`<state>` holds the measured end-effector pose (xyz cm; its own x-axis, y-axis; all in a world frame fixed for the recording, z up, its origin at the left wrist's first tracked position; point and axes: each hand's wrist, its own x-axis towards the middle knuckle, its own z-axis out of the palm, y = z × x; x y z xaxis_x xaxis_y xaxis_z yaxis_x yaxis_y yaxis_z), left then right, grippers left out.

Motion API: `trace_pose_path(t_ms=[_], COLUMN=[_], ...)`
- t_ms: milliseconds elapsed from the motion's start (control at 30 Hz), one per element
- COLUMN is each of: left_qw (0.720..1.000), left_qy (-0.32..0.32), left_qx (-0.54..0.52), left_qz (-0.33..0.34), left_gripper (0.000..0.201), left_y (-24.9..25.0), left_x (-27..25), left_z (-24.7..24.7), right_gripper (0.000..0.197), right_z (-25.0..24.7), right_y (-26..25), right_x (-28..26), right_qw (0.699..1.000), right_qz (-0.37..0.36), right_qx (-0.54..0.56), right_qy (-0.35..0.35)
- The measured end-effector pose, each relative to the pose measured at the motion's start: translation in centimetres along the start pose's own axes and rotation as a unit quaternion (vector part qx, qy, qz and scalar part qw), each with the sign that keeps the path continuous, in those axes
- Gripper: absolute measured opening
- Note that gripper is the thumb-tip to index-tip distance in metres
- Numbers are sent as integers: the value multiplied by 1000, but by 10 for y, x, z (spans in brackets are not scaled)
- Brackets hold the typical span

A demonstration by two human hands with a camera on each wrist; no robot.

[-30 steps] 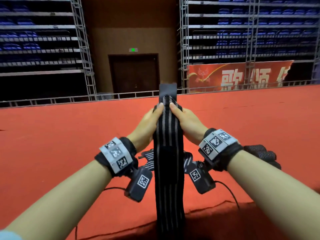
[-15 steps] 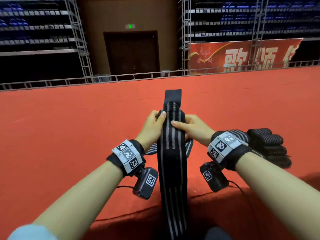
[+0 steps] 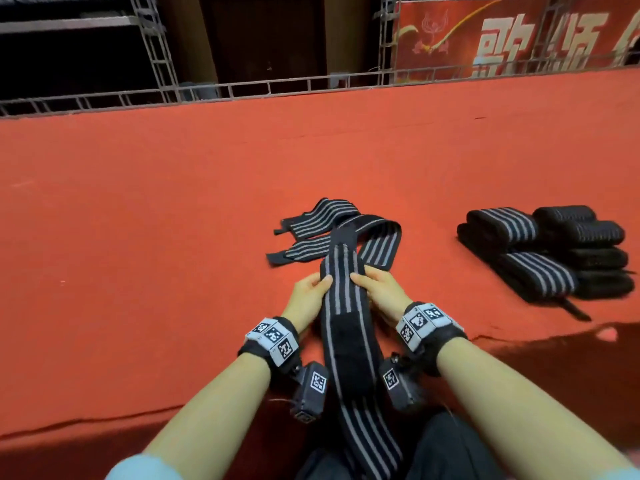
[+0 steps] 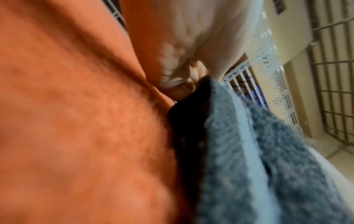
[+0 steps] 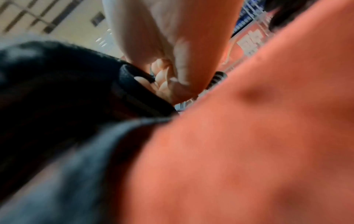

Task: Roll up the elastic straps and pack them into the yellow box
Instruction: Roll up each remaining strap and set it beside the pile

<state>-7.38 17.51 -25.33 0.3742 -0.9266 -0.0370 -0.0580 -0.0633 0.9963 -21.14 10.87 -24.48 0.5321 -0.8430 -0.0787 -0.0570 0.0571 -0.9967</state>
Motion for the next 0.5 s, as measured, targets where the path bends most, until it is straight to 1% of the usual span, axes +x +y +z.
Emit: trace_pose_path(t_ms=[100,233,300,433,500], left_qw=[999,997,996,990,988], left_qy=[-9,-15,-17,-38,-43], left_qx=[-43,-75,-92,-139,-148], left_qz=[-11,14,12,-10,-13], left_gripper=[20,17,17,24,26], left_y=[-4,-6,-7,-5,-4], left_x=[0,-2,-3,-5,-7], left_z=[1,1,1,-1,-2], right_gripper=[28,33,35,30,31], right_z=[-1,-3,-4,-5,-4], right_y=[7,12,14,12,12], right_x=[0,2,3,2,1], right_qw=[998,995,993,991,990], right_qz=[15,32,37,31,29], right_qx=[59,88,103,121,132], right_qy=[-11,-34,-42,-52,-51])
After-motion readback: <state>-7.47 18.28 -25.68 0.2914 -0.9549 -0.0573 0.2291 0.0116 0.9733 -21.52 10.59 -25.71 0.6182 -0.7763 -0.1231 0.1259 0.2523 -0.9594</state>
